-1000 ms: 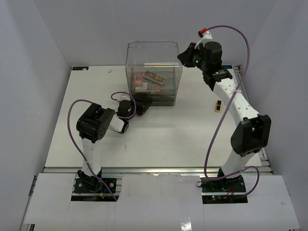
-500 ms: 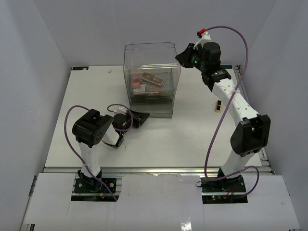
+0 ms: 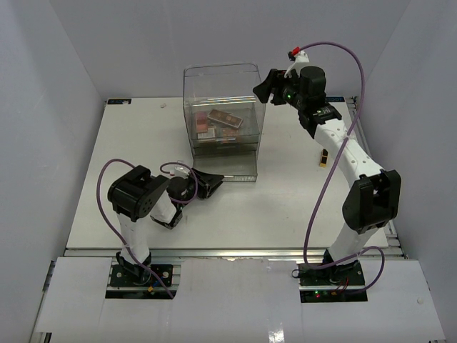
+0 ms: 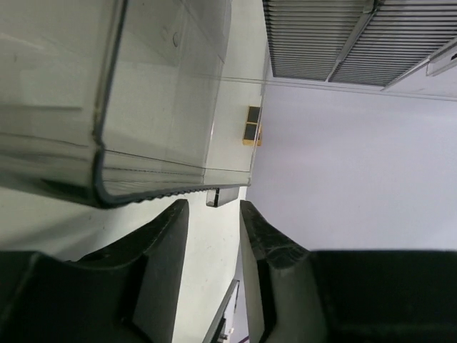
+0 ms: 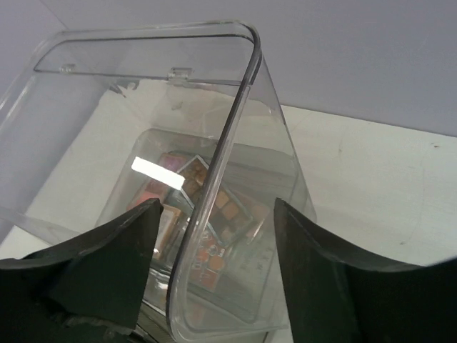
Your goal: Organize the makeup
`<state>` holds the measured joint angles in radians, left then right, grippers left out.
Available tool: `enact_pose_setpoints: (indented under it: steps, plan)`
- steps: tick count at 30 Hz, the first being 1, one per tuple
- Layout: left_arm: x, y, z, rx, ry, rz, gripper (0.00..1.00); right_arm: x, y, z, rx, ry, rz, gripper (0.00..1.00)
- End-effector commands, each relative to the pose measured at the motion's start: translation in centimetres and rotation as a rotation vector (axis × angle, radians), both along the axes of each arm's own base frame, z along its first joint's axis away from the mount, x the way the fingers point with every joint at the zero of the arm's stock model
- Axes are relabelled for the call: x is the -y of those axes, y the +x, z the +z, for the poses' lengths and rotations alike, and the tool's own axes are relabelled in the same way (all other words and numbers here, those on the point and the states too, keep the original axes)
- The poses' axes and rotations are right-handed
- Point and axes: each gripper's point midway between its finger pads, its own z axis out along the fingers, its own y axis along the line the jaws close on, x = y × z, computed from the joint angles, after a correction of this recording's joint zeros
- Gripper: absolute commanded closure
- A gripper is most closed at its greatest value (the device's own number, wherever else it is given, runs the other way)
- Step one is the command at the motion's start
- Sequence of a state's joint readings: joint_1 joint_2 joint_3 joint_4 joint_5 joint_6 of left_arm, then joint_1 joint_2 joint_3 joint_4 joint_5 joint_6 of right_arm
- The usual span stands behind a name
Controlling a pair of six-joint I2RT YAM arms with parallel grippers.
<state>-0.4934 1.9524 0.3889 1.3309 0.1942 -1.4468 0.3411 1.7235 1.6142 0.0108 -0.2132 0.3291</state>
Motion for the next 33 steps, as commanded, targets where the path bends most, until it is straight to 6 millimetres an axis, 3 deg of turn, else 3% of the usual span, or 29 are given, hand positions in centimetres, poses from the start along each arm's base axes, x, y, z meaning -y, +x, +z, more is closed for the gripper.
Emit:
enact_pose_setpoints:
  steps: [1, 4, 6, 8, 10, 12, 13, 17, 21, 24, 28, 33]
  plan:
    - [0.1, -0.2, 1.7, 0.055, 0.015, -0.015, 0.47, 1.1, -2.5, -1.6, 0.006, -0.146, 0.044, 0.19]
    - [-0.5, -0.2, 3.3, 0.103, 0.024, -0.006, 0.42, 2.4, -4.2, 0.0, 0.061, -0.183, 0.043, 0.10]
    - [-0.8, -0.4, 3.3, 0.107, 0.035, -0.003, 0.40, 3.2, -4.7, -0.6, 0.054, -0.204, 0.040, 0.07]
    - [-1.1, -0.9, 5.1, 0.154, 0.038, -0.007, 0.39, 4.5, -6.7, 0.4, 0.087, -0.229, 0.057, 0.06]
    - [-1.4, -1.6, 5.1, 0.175, 0.086, -0.020, 0.38, 6.2, -8.5, -0.1, 0.094, -0.266, 0.076, 0.01]
    - [-2.1, -2.2, 6.3, 0.212, 0.145, -0.013, 0.35, 7.4, -10.5, -0.8, 0.115, -0.295, 0.161, 0.07]
    - [-2.4, -2.4, 6.6, 0.224, 0.172, -0.010, 0.31, 9.0, -11.3, -1.5, 0.111, -0.314, 0.166, 0.10]
    - [-4.5, -3.4, 7.5, 0.286, 0.337, 0.011, 0.23, 11.5, -14.7, -4.0, 0.156, -0.452, 0.344, 0.10]
    - [-6.8, -4.1, 11.7, 0.396, 0.451, 0.073, 0.10, 16.0, -15.9, -10.0, 0.074, -0.776, 0.396, 0.10]
    - [-8.1, -4.6, 14.9, 0.484, 0.541, 0.098, 0.03, 19.9, -15.7, -13.2, -0.016, -0.981, 0.399, 0.10]
    - [-8.9, -5.3, 18.2, 0.599, 0.708, 0.045, 0.02, 25.1, -15.5, -17.5, -0.168, -1.228, 0.509, 0.06]
    - [-10.2, -5.9, 16.9, 0.595, 0.963, -0.085, 0.02, 31.2, -13.3, -19.7, -0.308, -1.436, 0.549, 0.04]
